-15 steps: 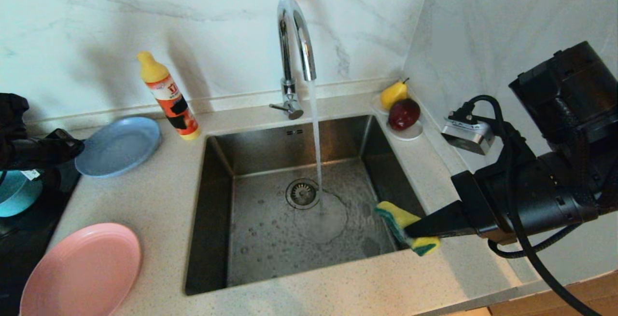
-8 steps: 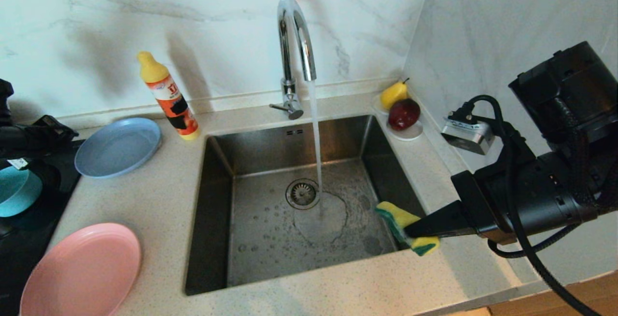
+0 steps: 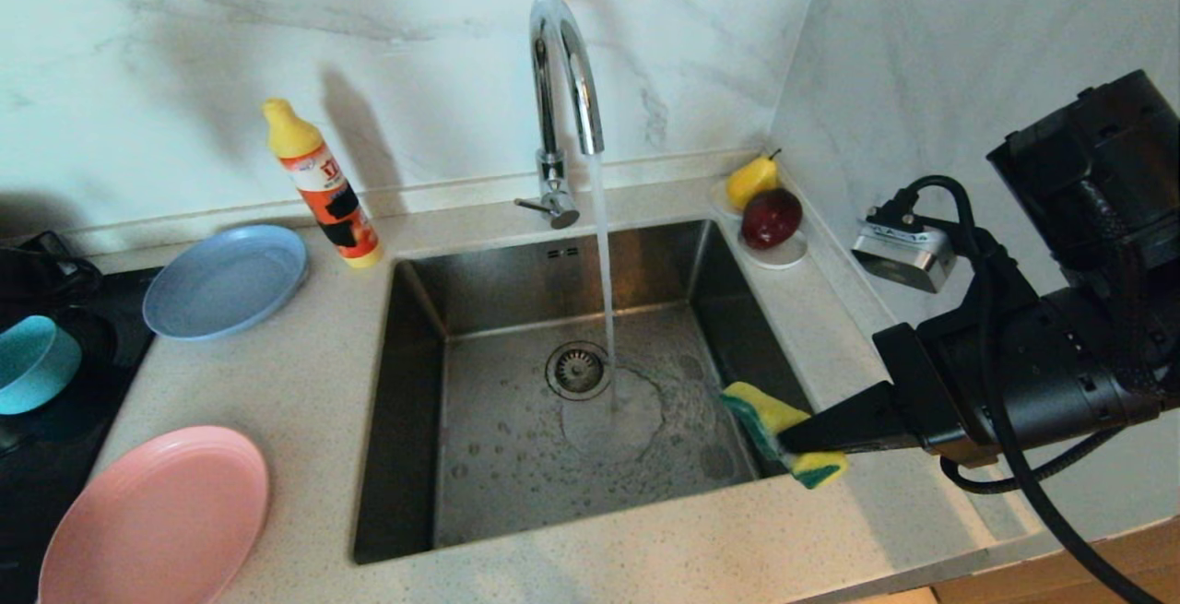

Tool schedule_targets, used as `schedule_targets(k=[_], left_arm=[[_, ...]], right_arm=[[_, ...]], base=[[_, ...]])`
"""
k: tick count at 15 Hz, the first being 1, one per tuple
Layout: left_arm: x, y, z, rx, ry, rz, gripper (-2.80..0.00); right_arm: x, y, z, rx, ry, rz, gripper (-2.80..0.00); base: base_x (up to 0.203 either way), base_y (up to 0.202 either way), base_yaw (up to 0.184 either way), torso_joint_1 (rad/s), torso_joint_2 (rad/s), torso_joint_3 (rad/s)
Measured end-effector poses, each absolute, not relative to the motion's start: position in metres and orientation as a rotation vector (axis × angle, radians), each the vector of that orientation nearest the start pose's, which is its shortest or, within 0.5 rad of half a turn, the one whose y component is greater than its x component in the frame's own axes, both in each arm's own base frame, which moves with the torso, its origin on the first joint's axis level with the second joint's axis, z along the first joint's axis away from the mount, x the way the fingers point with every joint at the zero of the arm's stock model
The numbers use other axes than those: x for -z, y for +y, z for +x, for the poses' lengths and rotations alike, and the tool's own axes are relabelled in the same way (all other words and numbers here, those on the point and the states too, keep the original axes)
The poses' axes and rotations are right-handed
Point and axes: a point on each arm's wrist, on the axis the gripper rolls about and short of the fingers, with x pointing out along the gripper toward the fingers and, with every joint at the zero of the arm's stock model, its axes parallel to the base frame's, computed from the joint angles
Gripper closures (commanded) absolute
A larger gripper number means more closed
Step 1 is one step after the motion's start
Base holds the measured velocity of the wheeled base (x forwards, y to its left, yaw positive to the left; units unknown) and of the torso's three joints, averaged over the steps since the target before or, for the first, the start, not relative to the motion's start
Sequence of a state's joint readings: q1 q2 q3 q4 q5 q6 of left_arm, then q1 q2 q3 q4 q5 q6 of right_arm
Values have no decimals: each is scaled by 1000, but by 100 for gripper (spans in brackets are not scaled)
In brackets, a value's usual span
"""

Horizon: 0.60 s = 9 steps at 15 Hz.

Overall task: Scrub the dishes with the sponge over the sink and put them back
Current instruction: Wash the plate

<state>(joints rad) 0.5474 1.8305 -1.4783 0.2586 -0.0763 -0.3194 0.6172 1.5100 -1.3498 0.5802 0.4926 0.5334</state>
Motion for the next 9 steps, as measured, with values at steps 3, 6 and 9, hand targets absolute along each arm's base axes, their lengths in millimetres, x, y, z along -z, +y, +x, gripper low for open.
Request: schedule_targets(k=[3, 6, 9], left_arm=[[-210, 168, 278, -519, 676, -397, 0], [-192, 160, 255, -506, 768, -353, 0], [-182, 156, 243, -498, 815, -338, -280]], right_arm=[[-278, 143, 190, -805, 1032, 413, 0], [-275, 138, 189, -789, 1034, 418, 0], [-273, 135, 190, -784, 1028, 409, 0]], base=[[0, 0, 0, 0, 0, 0], [0, 0, 0, 0, 0, 0], [0, 0, 0, 0, 0, 0]])
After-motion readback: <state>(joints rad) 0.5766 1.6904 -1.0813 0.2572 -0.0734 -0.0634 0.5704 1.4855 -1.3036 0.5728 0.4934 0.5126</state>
